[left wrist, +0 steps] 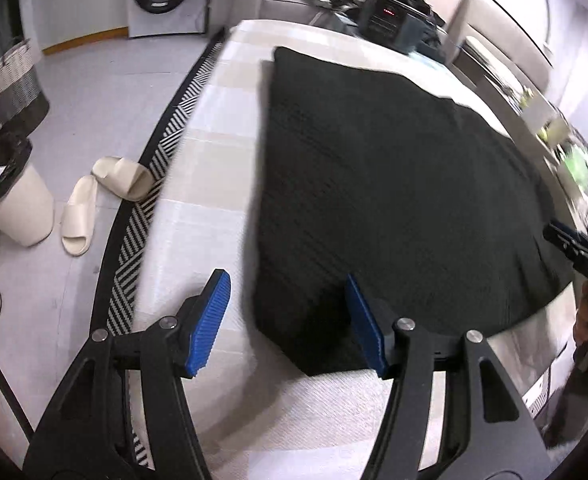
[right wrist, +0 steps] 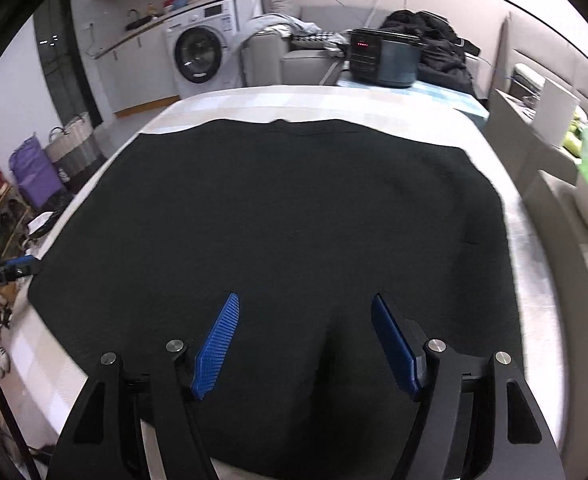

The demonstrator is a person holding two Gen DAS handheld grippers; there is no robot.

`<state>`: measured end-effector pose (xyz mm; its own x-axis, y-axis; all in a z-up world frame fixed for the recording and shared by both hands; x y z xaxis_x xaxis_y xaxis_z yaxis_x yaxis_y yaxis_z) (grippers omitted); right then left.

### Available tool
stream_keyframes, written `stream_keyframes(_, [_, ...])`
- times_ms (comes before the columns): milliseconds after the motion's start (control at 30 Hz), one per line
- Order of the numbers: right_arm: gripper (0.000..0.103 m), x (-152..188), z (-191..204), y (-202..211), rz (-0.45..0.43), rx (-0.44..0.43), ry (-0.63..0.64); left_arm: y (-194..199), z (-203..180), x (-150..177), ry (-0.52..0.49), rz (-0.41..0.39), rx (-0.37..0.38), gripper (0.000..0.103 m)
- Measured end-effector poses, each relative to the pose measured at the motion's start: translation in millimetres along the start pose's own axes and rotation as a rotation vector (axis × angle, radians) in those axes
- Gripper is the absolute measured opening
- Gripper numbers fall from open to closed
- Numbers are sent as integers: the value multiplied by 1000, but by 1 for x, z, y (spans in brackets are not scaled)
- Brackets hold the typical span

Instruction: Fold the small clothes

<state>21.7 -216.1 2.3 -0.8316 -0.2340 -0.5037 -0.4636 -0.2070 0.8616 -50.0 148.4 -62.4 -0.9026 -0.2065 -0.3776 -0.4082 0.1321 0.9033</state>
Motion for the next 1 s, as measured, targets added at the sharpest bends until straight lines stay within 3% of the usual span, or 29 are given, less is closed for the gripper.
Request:
stream_keyframes(233, [74,7,48,0,-14,-78,72,-10,1,-2,103,-42,162,53])
stream_keyframes(367, [74,5,77,-1,-13,-120,122,-14,3,-5,133,-58,173,12])
stream_keyframes(433, [75,2,97,-5,-10,-140,144,-10,1,-5,116,-78,171,7])
stream_keyframes(567, [75,5,138,-11,7,-213,193,0,-1,-10,113,-103,202,6])
stream_keyframes(767, [80,21,228,-23,52,-314,431,8,3,-18,125,-102,262,5])
stream_keyframes(900, [80,28,263,-36,76,-297,522,10,3,-17,124,-100,270,5])
stream_keyframes(1000, [80,29,283,-48,66,-216,571,8,6,-17,132,-93,277,6])
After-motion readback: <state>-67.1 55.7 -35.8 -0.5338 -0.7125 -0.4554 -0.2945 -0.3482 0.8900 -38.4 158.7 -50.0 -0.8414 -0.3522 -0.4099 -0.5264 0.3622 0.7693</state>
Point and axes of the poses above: each gripper's, at about its wrist camera, not at the fingertips, and y roughly against the way its jaws point, z to its left, x to its underside, the point moved 3 cm from there along -y, roughly the way its jaws point, and after that the axes turned 9 degrees about z, right-handed, at the moved point
